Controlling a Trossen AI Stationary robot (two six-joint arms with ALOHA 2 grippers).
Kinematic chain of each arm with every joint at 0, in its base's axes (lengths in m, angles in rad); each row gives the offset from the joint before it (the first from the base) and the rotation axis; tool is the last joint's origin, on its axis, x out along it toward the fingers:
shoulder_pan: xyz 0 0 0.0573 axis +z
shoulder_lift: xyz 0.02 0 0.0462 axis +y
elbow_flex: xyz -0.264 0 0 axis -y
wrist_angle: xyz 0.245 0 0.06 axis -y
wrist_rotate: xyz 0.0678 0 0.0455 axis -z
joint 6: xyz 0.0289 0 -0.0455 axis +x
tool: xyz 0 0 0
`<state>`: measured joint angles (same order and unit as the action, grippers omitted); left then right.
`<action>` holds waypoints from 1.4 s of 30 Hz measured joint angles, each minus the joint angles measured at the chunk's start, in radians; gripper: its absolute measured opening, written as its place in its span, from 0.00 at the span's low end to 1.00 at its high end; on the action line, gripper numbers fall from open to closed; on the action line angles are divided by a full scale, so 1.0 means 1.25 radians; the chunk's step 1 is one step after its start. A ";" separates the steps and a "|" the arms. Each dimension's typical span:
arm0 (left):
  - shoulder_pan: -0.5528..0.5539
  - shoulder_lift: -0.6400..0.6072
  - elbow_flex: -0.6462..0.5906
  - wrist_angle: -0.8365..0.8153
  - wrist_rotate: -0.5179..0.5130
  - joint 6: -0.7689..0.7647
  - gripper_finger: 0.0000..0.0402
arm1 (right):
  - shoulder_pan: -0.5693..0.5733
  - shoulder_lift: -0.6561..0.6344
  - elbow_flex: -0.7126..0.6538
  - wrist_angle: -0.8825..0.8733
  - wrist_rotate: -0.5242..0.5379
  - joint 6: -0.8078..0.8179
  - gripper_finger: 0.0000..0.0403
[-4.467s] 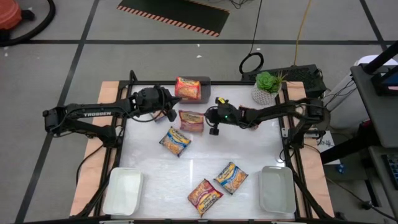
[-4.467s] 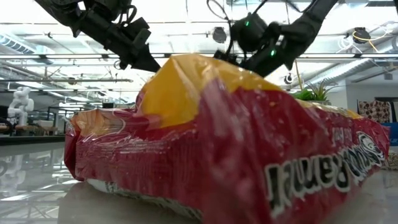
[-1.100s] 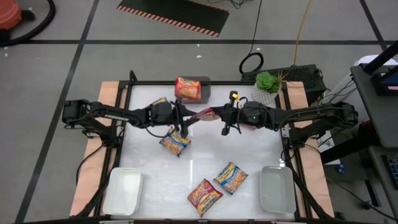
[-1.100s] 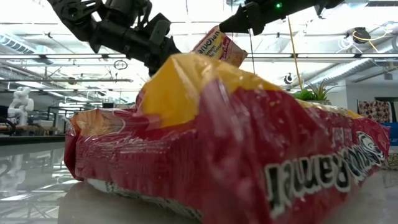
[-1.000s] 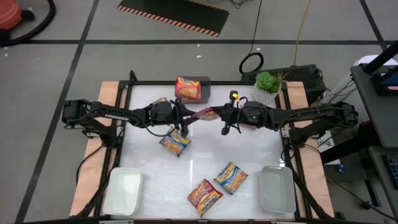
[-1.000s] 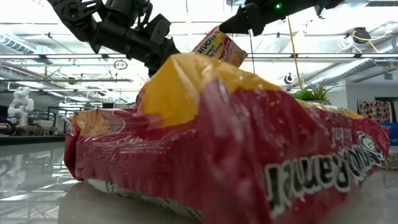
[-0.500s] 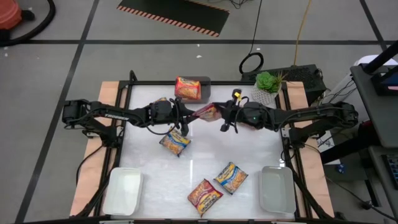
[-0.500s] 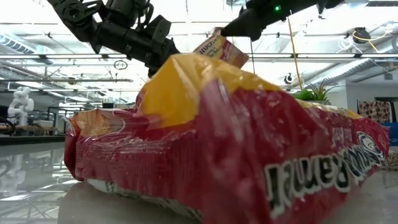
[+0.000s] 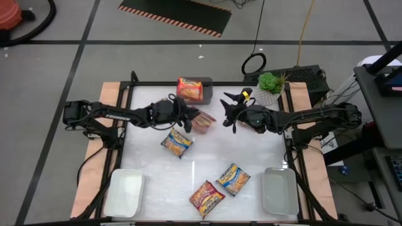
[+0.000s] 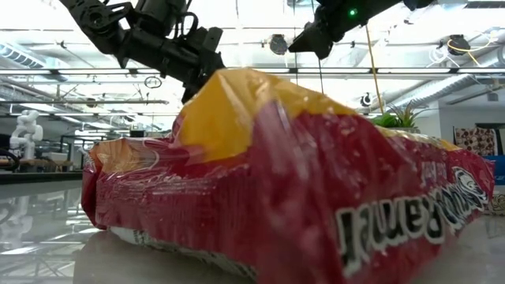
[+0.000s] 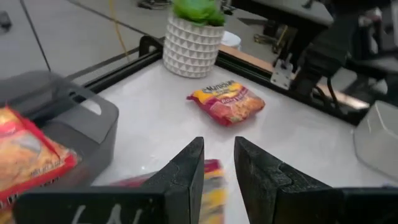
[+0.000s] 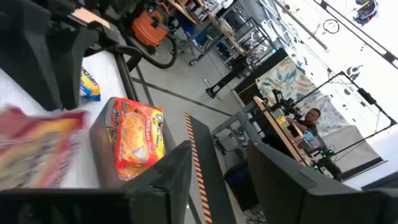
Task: Sort Maruchan noodles
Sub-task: Put the top right red noodle pack into the white bin
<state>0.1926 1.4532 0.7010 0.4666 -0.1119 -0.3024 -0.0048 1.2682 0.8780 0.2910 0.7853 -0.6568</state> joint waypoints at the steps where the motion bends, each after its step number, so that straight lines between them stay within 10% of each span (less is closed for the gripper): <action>1: 0.001 0.000 0.000 -0.002 0.001 -0.011 0.23 | 0.000 0.000 0.000 0.000 0.000 0.004 0.40; 12: 0.010 0.000 0.000 -0.084 0.008 0.028 0.23 | 0.000 0.000 0.000 -0.026 -0.046 0.068 0.44; 20: 0.063 0.000 0.000 -0.163 0.055 -0.005 0.23 | -0.064 0.039 0.000 -0.058 -0.411 0.436 0.44; 30: 0.090 0.000 0.000 -0.162 0.090 0.005 0.23 | -0.153 0.172 0.000 -0.151 -0.632 0.559 0.44; 42: 0.097 0.000 0.000 -0.162 0.091 0.009 0.23 | -0.184 0.315 0.000 -0.148 -0.618 0.426 0.44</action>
<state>0.3138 1.4528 0.7010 0.2644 0.0013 -0.2909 -0.2345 1.6616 0.8776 0.1059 0.0134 -0.1245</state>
